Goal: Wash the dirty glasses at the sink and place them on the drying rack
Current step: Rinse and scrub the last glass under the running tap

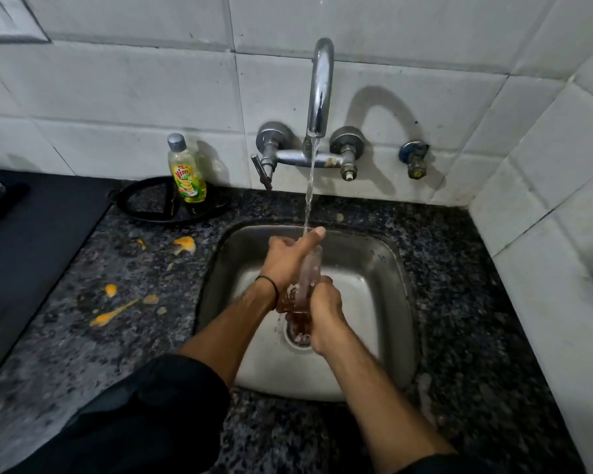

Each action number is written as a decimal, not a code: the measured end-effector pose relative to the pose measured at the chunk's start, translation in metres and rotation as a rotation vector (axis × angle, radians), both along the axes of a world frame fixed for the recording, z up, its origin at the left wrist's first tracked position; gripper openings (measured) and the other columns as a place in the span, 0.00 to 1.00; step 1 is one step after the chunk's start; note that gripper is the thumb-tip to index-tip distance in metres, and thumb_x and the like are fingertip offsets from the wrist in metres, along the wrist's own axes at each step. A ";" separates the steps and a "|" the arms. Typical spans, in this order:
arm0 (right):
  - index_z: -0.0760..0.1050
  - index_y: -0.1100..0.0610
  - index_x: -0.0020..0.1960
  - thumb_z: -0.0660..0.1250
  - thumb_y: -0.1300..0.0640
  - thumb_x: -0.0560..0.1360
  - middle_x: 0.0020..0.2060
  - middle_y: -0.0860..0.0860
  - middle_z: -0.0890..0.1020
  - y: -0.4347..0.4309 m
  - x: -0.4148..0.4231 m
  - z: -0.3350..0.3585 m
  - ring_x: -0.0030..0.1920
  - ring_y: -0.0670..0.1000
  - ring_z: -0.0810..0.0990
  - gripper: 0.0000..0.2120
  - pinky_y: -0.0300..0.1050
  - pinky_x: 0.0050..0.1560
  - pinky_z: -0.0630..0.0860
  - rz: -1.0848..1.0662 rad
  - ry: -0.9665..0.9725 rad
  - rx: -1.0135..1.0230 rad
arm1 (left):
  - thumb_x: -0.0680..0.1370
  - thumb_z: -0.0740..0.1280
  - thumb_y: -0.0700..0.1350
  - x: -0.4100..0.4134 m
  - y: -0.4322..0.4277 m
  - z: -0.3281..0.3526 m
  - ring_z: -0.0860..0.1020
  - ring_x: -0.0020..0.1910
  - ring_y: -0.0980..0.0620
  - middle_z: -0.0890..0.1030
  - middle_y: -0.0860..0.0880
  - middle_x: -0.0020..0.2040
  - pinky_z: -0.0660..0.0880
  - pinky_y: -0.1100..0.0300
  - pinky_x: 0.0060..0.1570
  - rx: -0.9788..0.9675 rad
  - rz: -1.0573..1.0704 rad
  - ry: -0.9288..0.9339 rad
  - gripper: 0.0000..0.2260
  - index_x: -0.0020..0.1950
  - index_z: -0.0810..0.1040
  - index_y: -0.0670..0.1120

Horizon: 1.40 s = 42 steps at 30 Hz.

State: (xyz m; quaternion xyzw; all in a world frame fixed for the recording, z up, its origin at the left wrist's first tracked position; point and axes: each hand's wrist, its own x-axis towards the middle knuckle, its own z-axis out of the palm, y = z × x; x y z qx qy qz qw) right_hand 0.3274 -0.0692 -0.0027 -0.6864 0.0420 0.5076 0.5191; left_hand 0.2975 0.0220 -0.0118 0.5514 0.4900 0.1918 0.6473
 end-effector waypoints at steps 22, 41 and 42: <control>0.69 0.48 0.50 0.55 0.41 0.83 0.47 0.49 0.79 0.029 0.013 -0.006 0.48 0.49 0.80 0.13 0.47 0.48 0.78 -0.075 -0.581 0.350 | 0.77 0.49 0.73 -0.005 -0.021 0.017 0.81 0.55 0.50 0.83 0.50 0.56 0.77 0.48 0.58 0.205 -0.019 0.074 0.32 0.60 0.80 0.53; 0.81 0.51 0.37 0.71 0.54 0.75 0.33 0.46 0.84 0.040 0.046 0.063 0.40 0.46 0.83 0.08 0.49 0.48 0.81 1.190 -1.140 0.119 | 0.84 0.56 0.52 -0.035 0.011 -0.013 0.78 0.35 0.47 0.81 0.45 0.37 0.75 0.57 0.36 -0.268 0.090 -0.173 0.18 0.45 0.80 0.45; 0.78 0.51 0.35 0.71 0.53 0.75 0.34 0.46 0.83 0.037 0.046 0.066 0.40 0.48 0.82 0.10 0.47 0.46 0.79 1.191 -1.212 0.082 | 0.84 0.56 0.52 -0.034 0.019 -0.012 0.78 0.37 0.48 0.81 0.46 0.39 0.76 0.56 0.38 -0.296 0.047 -0.152 0.17 0.47 0.80 0.46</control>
